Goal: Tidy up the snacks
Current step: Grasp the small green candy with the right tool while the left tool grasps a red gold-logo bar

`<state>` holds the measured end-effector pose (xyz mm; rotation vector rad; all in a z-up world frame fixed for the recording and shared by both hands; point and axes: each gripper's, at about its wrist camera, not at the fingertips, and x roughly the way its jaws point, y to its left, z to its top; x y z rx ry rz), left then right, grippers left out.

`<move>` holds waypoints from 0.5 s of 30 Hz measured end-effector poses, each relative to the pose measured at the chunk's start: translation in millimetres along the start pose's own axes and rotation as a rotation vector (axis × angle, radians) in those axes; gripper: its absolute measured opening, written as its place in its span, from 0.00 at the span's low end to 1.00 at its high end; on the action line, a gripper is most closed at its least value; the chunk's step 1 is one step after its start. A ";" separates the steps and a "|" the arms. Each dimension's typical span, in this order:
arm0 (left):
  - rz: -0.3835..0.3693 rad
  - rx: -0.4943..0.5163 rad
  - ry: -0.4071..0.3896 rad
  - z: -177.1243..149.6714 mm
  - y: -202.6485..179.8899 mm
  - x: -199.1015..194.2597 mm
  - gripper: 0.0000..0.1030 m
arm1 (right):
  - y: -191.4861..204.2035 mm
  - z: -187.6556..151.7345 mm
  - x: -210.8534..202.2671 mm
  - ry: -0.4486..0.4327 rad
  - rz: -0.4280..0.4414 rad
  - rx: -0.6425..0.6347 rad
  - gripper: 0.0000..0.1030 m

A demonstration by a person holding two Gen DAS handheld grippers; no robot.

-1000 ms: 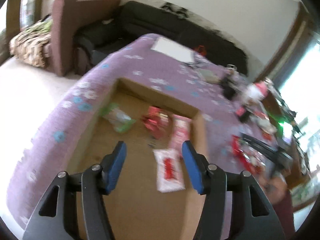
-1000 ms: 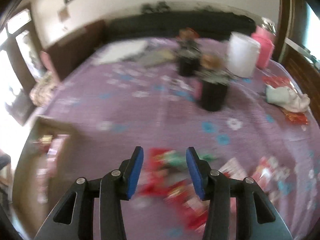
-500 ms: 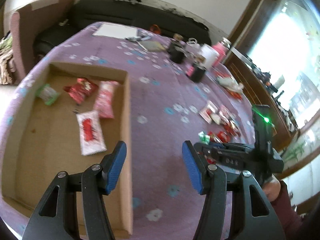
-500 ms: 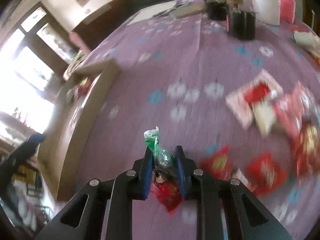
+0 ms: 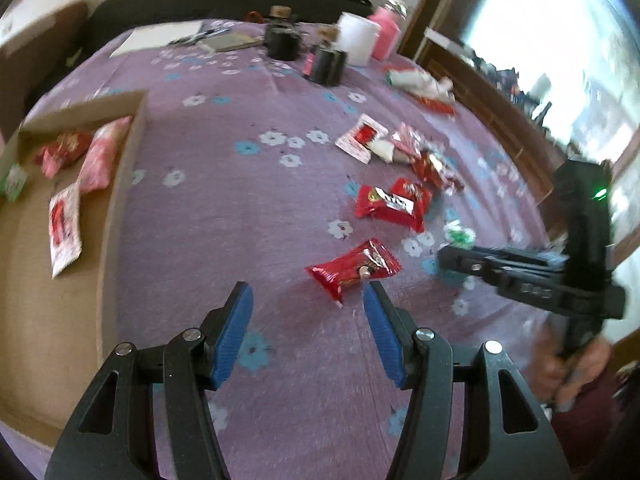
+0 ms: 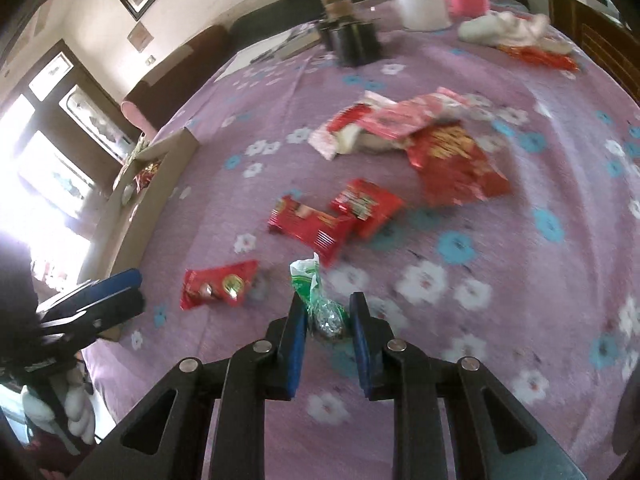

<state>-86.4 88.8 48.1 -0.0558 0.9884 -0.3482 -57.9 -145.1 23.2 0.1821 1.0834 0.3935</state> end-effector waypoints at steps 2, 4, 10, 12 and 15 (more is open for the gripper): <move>0.031 0.080 -0.019 3.5 -12.3 6.0 0.55 | -5.0 -6.1 -8.3 -0.009 -0.010 -0.008 0.24; 0.066 0.209 -0.048 7.9 -28.5 16.3 0.55 | -7.9 -9.7 -12.9 -0.020 -0.025 -0.020 0.25; 0.089 0.435 -0.011 8.6 -55.2 47.5 0.59 | -12.8 -16.4 -17.8 -0.037 -0.039 -0.046 0.30; 0.077 0.440 0.006 9.3 -56.6 47.5 0.60 | -9.7 -18.0 -17.9 -0.041 -0.050 -0.069 0.37; 0.058 0.401 0.026 11.0 -53.6 46.3 0.49 | -5.4 -19.4 -17.2 -0.053 -0.058 -0.096 0.42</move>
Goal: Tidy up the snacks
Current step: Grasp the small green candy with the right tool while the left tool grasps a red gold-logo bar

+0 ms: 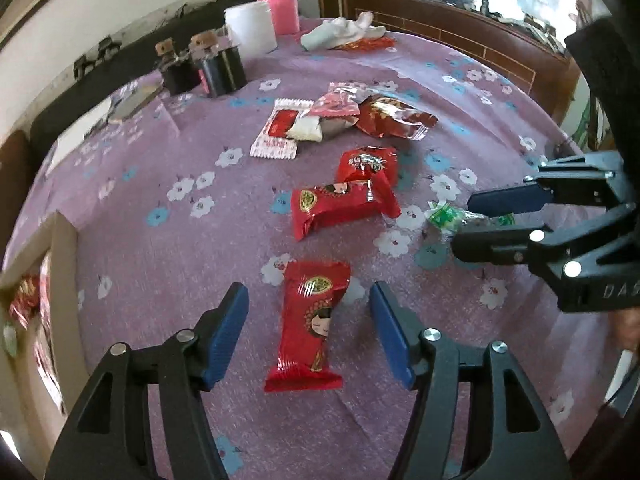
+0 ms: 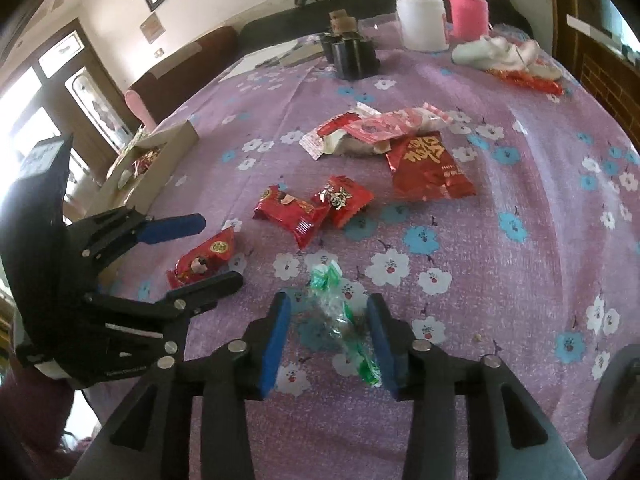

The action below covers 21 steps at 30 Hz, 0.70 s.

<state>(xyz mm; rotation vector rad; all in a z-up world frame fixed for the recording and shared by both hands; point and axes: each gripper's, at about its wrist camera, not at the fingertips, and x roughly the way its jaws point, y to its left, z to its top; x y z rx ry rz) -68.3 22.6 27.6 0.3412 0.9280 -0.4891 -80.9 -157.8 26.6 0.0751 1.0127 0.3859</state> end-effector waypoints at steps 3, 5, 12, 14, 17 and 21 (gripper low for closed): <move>-0.044 -0.026 0.004 -1.1 -1.5 -1.8 0.20 | 0.8 -1.4 0.5 -0.009 -0.007 -0.013 0.42; -0.032 -0.030 -0.001 -3.8 -4.4 -4.2 0.16 | 1.6 -2.7 0.3 -0.016 -0.017 -0.024 0.42; -0.056 -0.117 -0.031 -10.7 3.7 -17.8 0.15 | 8.8 -7.6 2.5 -0.017 -0.051 -0.055 0.19; -0.064 -0.156 -0.058 -13.3 11.8 -30.8 0.15 | 9.3 -7.6 0.8 -0.011 -0.029 -0.045 0.19; -0.061 -0.211 -0.094 -19.1 30.1 -52.6 0.15 | 16.1 -6.9 -4.3 -0.024 -0.038 -0.052 0.19; -0.022 -0.296 -0.135 -30.3 64.8 -83.0 0.15 | 35.6 2.6 -13.8 -0.054 -0.036 -0.076 0.19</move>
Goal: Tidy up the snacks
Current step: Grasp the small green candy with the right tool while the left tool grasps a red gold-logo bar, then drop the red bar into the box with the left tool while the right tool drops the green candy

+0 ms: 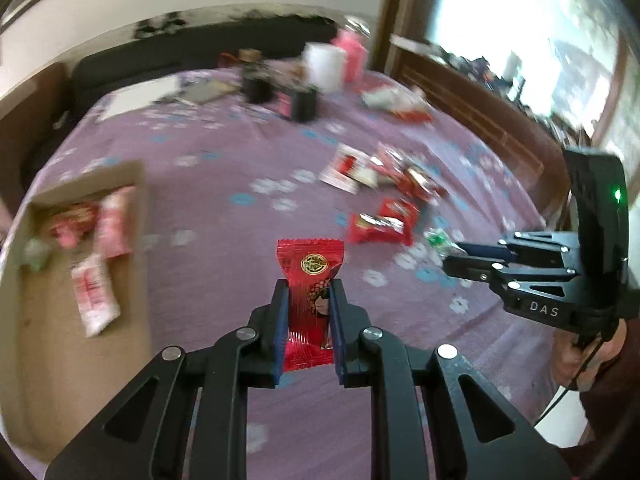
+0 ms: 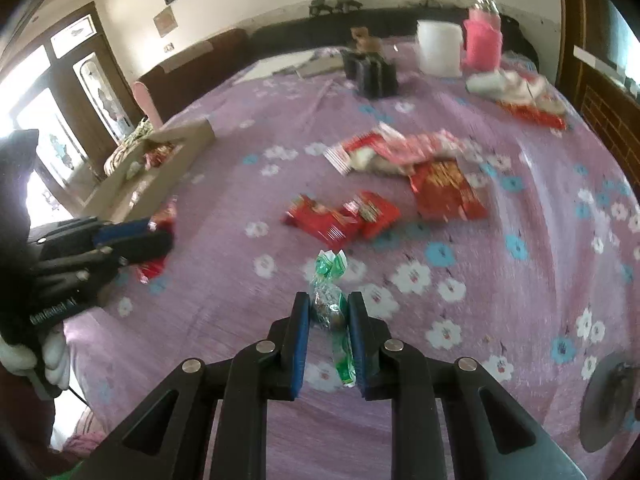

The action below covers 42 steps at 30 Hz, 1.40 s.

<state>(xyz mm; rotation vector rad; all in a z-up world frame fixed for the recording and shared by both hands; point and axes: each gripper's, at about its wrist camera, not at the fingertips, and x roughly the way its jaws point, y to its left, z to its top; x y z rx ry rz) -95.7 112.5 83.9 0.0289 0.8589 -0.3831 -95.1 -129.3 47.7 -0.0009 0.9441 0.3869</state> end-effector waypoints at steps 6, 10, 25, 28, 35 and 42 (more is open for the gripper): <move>0.189 -0.141 -0.029 -4.4 84.5 -37.0 0.15 | 52.4 33.1 0.2 -0.025 0.093 -0.056 0.19; 0.271 -0.252 0.016 -12.3 147.0 -38.6 0.16 | 97.7 55.8 13.4 -0.016 0.167 -0.112 0.19; 0.302 -0.441 0.116 -16.9 236.4 5.1 0.16 | 250.5 108.3 117.2 0.101 0.295 -0.231 0.18; 0.298 -0.471 0.114 -18.5 242.0 2.3 0.18 | 264.4 110.4 134.1 0.120 0.290 -0.240 0.19; 0.273 -0.545 0.088 -22.7 253.2 -9.0 0.29 | 264.1 111.7 140.2 0.110 0.315 -0.201 0.35; 0.238 -0.534 -0.037 -15.6 219.6 -53.4 0.42 | 205.4 117.0 91.5 0.000 0.278 -0.140 0.46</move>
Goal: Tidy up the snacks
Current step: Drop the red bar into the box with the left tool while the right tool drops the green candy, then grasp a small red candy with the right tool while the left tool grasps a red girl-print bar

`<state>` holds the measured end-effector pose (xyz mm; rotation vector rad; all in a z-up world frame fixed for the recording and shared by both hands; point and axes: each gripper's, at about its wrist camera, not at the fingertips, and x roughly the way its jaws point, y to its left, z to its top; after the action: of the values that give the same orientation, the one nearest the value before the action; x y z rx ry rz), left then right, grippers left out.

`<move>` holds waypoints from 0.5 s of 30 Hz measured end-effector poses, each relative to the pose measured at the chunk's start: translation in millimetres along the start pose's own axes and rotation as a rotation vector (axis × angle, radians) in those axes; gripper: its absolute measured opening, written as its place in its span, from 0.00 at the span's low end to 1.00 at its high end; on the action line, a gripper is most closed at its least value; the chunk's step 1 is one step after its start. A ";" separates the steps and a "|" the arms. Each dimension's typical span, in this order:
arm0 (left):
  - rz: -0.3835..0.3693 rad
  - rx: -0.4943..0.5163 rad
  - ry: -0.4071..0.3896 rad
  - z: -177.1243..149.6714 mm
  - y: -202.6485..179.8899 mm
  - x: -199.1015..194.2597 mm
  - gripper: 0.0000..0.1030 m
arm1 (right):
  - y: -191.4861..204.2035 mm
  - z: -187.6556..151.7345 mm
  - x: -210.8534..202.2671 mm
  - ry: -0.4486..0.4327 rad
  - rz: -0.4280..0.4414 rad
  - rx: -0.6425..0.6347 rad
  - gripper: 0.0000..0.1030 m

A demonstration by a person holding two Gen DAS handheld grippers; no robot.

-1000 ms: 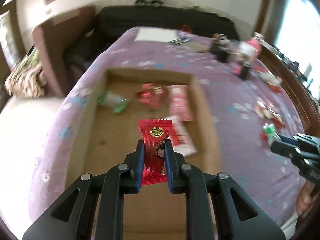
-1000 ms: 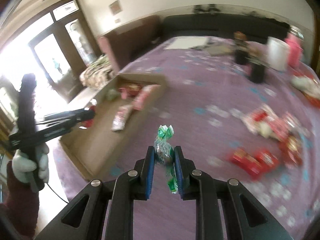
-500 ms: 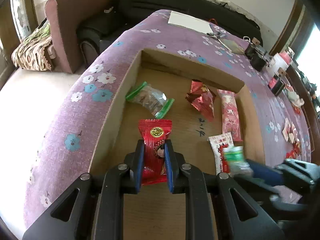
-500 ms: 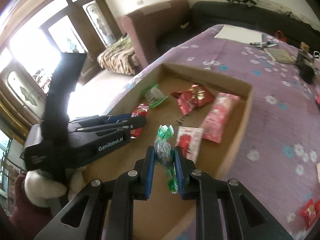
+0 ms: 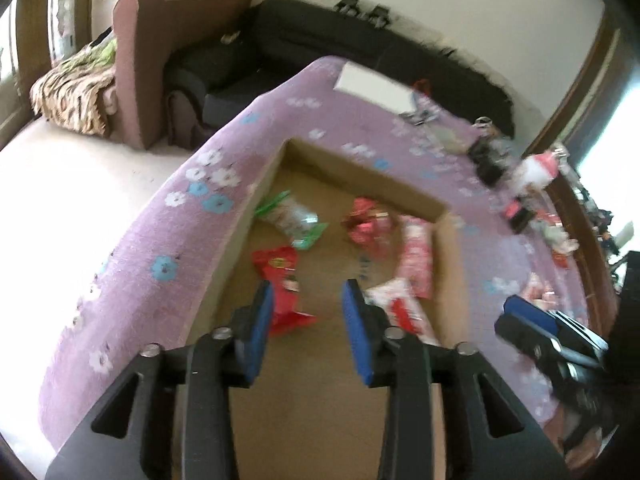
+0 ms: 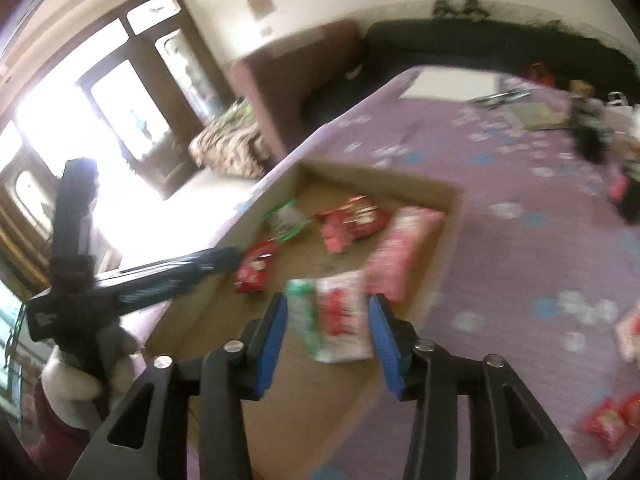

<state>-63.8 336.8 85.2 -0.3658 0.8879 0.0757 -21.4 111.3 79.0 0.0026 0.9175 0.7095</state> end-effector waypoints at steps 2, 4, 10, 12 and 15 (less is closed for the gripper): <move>-0.050 0.006 -0.034 -7.7 -16.3 -15.8 0.58 | -25.1 -5.7 -21.4 -0.029 -0.040 0.037 0.46; -0.102 0.026 -0.051 -16.9 -36.6 -26.5 0.59 | -55.3 -13.8 -43.1 -0.052 -0.080 0.092 0.47; -0.208 0.117 -0.011 -50.6 -100.4 -26.1 0.58 | -159.8 -55.3 -105.1 -0.099 -0.238 0.296 0.47; -0.232 0.157 0.018 -66.6 -123.7 -20.7 0.58 | -186.7 -70.0 -116.3 -0.098 -0.254 0.361 0.49; -0.240 0.210 0.041 -84.6 -149.4 -14.2 0.58 | -212.2 -92.1 -126.8 -0.093 -0.264 0.429 0.49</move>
<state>-103.7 169.2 89.5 -0.2754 0.8780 -0.2456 -20.2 -151.1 51.2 0.2872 0.9449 0.2568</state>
